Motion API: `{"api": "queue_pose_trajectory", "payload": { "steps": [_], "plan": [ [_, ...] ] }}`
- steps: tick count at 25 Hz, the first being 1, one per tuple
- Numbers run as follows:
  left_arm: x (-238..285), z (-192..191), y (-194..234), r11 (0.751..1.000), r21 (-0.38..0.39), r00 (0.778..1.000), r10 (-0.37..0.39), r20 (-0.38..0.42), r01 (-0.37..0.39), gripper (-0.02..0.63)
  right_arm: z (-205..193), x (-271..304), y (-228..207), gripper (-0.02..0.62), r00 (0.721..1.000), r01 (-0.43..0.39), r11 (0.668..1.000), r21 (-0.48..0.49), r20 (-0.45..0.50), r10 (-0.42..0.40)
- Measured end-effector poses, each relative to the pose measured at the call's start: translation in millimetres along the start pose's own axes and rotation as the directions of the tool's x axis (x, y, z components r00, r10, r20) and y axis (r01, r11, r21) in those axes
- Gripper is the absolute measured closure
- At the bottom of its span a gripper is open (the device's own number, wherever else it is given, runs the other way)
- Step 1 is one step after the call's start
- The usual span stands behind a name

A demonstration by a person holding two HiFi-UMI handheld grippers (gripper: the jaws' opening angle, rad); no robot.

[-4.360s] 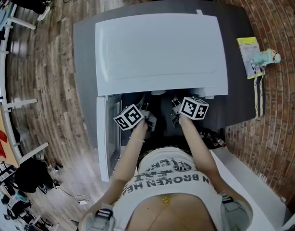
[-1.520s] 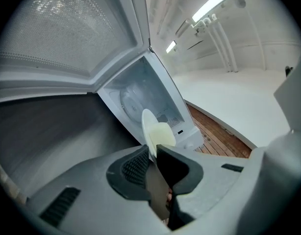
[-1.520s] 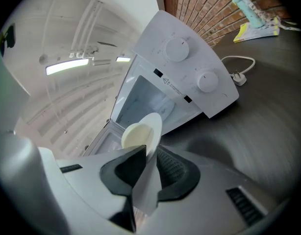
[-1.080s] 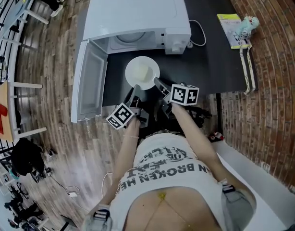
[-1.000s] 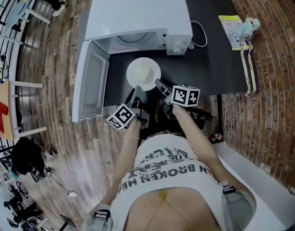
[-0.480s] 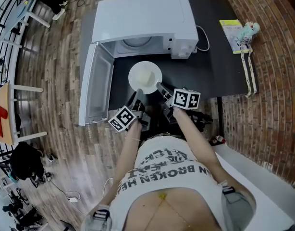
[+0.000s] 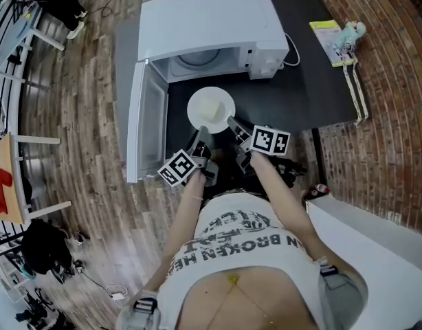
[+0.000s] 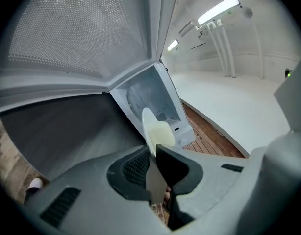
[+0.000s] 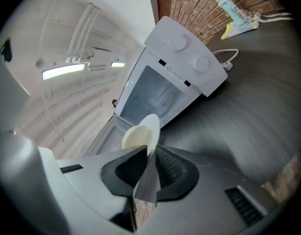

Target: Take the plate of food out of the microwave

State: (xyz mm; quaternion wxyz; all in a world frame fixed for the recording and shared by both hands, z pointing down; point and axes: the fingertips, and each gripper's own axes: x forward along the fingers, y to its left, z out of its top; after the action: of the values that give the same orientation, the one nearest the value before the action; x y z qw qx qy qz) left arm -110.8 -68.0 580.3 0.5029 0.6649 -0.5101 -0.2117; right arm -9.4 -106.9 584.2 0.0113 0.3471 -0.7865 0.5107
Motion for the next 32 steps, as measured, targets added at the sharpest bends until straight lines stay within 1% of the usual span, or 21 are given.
{"api": "queue_pose_trajectory", "payload": {
  "steps": [4, 9, 13, 17, 21, 24, 32],
  "plan": [
    [-5.2, 2.1, 5.5, 1.0, 0.006, 0.999, -0.028, -0.038, 0.028, 0.555, -8.1, -1.4, 3.9, 0.546, 0.998, 0.003, 0.999, 0.038, 0.058, -0.005],
    [-11.1, -1.1, 11.6, 0.998, 0.019, 0.994, -0.051, -0.096, 0.053, 0.555, -20.9, -5.9, 3.5, 0.548, 0.993, 0.025, 0.997, 0.07, 0.111, -0.032],
    [-15.5, -3.8, 13.9, 0.997, 0.052, 0.99, -0.057, -0.126, 0.064, 0.552, -28.4, -8.1, 3.5, 0.548, 0.99, 0.035, 0.996, 0.076, 0.135, -0.045],
    [-16.9, -4.5, 15.0, 0.996, 0.059, 0.989, -0.062, -0.137, 0.07, 0.551, -31.4, -9.5, 3.7, 0.548, 0.988, 0.034, 0.996, 0.078, 0.148, -0.046],
    [-14.6, -8.5, 14.2, 0.995, 0.074, 0.989, -0.051, -0.136, 0.061, 0.551, -30.2, -11.4, -0.3, 0.548, 0.99, 0.032, 0.997, 0.073, 0.138, -0.042],
    [-12.5, -14.3, 10.6, 0.997, 0.066, 0.992, -0.041, -0.123, 0.049, 0.549, -27.2, -15.5, -3.8, 0.546, 0.992, 0.023, 0.997, 0.071, 0.12, -0.032],
    [-12.2, -24.0, -3.0, 0.999, 0.048, 0.998, -0.012, -0.061, 0.015, 0.549, -16.7, -25.3, -6.3, 0.545, 0.998, -0.006, 0.999, 0.048, 0.055, 0.003]
  ]
}}
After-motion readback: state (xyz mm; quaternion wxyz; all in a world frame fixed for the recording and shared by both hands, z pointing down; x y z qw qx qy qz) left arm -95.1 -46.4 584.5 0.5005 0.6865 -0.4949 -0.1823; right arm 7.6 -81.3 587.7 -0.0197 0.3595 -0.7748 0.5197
